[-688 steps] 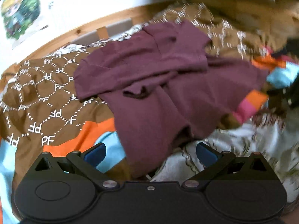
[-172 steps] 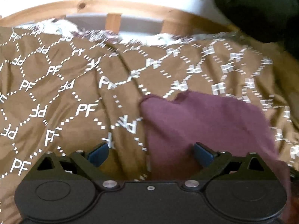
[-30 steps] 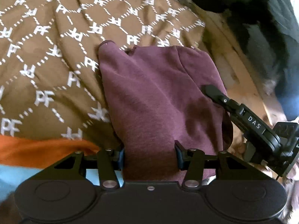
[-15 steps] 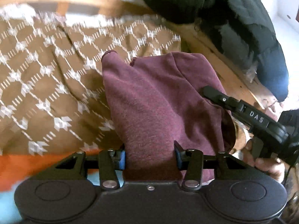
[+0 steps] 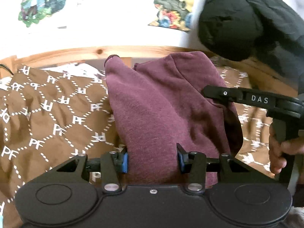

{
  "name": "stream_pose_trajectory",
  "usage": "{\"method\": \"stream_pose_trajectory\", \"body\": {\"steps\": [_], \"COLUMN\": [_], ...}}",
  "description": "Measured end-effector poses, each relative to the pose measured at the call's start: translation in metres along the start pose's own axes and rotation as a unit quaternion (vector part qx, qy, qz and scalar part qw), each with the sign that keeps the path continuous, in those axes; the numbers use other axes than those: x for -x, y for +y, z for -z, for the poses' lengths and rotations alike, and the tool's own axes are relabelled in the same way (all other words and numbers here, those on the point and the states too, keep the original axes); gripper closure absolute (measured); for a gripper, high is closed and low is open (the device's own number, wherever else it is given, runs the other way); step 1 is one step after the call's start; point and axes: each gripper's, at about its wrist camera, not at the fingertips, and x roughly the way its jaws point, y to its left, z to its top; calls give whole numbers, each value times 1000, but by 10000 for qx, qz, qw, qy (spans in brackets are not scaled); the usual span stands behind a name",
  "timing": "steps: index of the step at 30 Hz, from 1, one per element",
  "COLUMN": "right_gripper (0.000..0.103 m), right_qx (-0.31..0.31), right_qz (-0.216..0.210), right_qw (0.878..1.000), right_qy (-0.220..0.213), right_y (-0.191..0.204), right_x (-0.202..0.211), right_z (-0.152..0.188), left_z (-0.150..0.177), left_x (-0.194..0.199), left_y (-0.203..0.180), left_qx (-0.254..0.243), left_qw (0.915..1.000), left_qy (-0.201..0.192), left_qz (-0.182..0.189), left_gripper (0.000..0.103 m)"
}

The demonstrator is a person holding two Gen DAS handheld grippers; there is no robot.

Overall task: Fold small clothes
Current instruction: 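Lift the folded shirt off the duvet with both tools, then lower the shirt onto the duvet and open both tools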

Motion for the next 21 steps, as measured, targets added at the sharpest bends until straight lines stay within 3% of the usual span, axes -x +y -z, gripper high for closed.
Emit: {"method": "stream_pose_trajectory", "body": {"steps": [9, 21], "right_gripper": [83, 83], "right_qx": [191, 59], "right_qz": [297, 707], "right_qw": [9992, 9961], "right_qy": [189, 516], "right_y": [-15, -56], "right_x": [-62, -86], "right_z": [1, 21], "left_z": [-6, 8], "left_x": [-62, -105], "left_y": [6, 6], "left_qx": [133, 68], "left_qw": [9999, 9996], "left_qy": [13, 281], "left_qz": [-106, 39], "left_gripper": [56, 55]}}
